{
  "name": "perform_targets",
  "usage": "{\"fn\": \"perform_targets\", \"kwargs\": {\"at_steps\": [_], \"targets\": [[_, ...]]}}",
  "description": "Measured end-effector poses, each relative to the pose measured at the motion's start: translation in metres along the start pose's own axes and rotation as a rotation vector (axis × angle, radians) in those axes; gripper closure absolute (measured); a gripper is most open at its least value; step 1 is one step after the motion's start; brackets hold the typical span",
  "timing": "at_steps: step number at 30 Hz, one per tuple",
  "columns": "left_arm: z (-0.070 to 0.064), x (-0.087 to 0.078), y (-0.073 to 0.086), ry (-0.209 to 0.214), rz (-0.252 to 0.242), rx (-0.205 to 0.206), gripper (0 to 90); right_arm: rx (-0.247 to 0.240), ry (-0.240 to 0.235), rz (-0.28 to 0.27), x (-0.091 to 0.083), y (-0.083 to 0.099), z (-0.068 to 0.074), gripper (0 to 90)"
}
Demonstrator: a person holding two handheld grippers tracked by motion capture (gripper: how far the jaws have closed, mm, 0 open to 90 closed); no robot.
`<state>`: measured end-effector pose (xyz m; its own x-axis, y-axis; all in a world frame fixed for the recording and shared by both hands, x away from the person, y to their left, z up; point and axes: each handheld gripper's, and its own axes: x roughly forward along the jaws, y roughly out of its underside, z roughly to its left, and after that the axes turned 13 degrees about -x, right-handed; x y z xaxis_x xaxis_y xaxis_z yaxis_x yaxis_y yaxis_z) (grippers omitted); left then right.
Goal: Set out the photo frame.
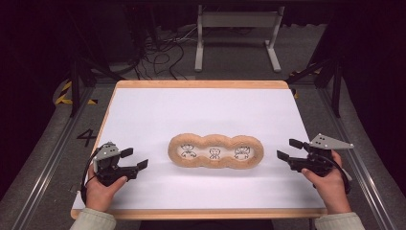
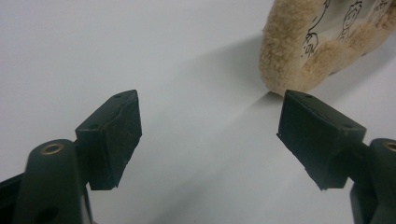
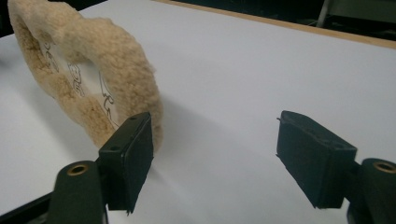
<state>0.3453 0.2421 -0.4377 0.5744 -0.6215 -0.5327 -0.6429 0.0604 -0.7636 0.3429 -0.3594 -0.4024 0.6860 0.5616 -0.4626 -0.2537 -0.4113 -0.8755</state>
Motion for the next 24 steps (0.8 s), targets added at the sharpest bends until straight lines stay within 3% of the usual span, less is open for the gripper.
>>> {"fn": "perform_targets", "kwargs": {"at_steps": [4,7,10,17,24], "targets": [[0.008,0.002,0.004,-0.022,0.001,-0.017,22.9,0.027,0.010,0.017,0.001,0.013,-0.007,28.0],[0.014,0.006,0.006,-0.013,0.000,-0.056,23.7,0.052,0.022,0.029,0.002,0.021,-0.010,28.0],[0.018,0.009,0.008,-0.017,0.012,-0.064,24.0,0.065,0.027,0.037,0.003,0.029,-0.012,27.7],[0.025,0.015,0.018,-0.009,-0.034,-0.104,24.9,0.074,0.029,0.067,0.010,0.040,-0.010,27.1],[0.022,0.017,0.018,-0.025,-0.025,-0.069,26.3,0.061,0.010,0.108,0.019,0.047,-0.004,26.2]]}}
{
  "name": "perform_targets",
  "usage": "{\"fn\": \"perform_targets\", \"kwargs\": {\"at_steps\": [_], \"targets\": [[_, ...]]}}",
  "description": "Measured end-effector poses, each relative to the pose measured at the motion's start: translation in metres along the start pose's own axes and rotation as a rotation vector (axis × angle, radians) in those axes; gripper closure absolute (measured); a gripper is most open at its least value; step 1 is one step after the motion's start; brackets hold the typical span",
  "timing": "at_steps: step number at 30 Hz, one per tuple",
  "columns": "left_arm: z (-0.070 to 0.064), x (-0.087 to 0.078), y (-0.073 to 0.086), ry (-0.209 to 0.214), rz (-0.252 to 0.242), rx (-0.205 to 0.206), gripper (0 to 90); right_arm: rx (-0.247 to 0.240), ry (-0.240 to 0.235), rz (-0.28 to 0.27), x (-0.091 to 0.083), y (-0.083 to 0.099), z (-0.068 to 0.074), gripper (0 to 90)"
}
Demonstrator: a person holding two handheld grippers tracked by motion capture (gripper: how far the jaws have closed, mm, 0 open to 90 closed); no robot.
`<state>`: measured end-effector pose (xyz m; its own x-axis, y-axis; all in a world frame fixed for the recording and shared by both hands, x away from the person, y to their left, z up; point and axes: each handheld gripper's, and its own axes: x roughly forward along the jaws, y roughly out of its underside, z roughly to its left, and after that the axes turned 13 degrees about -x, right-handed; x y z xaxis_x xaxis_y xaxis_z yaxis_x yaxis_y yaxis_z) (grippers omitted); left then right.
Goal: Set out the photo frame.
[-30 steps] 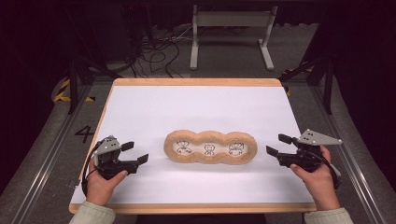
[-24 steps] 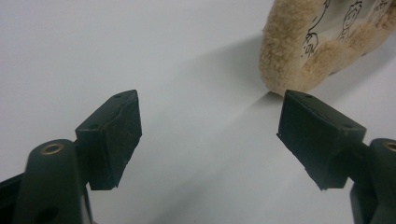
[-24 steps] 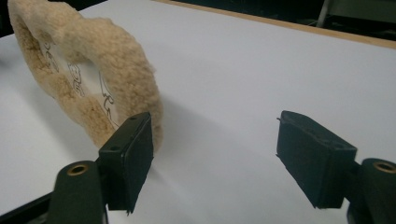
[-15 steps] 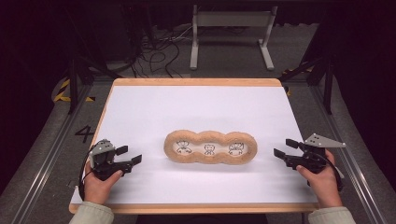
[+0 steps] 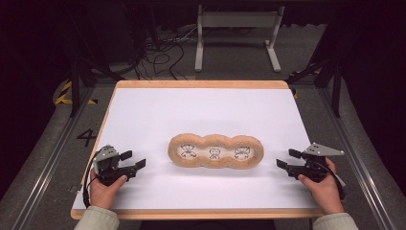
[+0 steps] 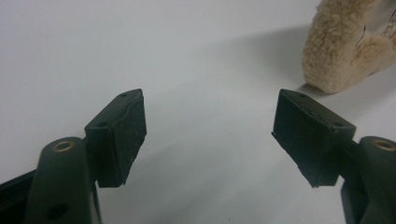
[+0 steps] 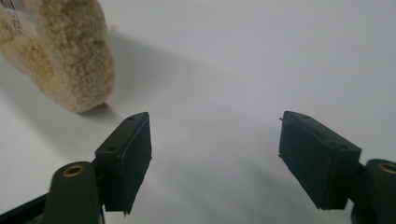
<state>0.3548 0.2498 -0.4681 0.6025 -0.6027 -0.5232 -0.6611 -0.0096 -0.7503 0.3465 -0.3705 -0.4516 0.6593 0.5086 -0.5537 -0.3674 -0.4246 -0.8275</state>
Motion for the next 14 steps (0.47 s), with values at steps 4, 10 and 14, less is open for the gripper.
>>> {"fn": "perform_targets", "kwargs": {"at_steps": [4,10,14], "targets": [[-0.002,0.002,0.000,-0.017,0.013,0.019,25.7,-0.009,0.001,0.015,0.002,0.000,0.001,26.0],[-0.009,0.005,0.000,-0.046,0.043,0.069,25.1,-0.028,0.005,0.042,0.004,-0.001,0.003,25.9],[-0.011,0.006,0.000,-0.054,0.047,0.084,25.2,-0.020,0.002,0.035,0.004,-0.001,0.004,25.4]]}}
